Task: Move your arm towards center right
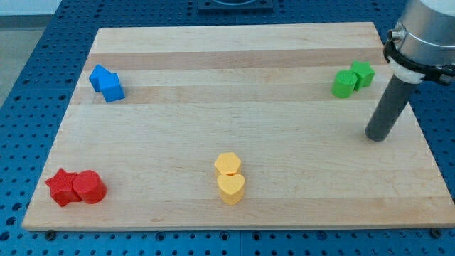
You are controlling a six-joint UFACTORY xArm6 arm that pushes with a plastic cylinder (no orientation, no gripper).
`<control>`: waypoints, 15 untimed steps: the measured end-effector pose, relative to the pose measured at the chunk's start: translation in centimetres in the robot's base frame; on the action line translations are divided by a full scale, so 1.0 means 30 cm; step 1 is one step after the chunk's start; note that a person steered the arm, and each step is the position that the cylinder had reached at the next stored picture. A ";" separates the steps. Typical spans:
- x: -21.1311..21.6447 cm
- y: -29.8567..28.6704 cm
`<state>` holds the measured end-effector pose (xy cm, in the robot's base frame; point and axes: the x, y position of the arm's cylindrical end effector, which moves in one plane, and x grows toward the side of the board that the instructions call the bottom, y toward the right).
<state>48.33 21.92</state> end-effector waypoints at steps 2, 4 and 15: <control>-0.001 0.000; -0.028 0.143; -0.008 0.122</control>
<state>48.08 25.59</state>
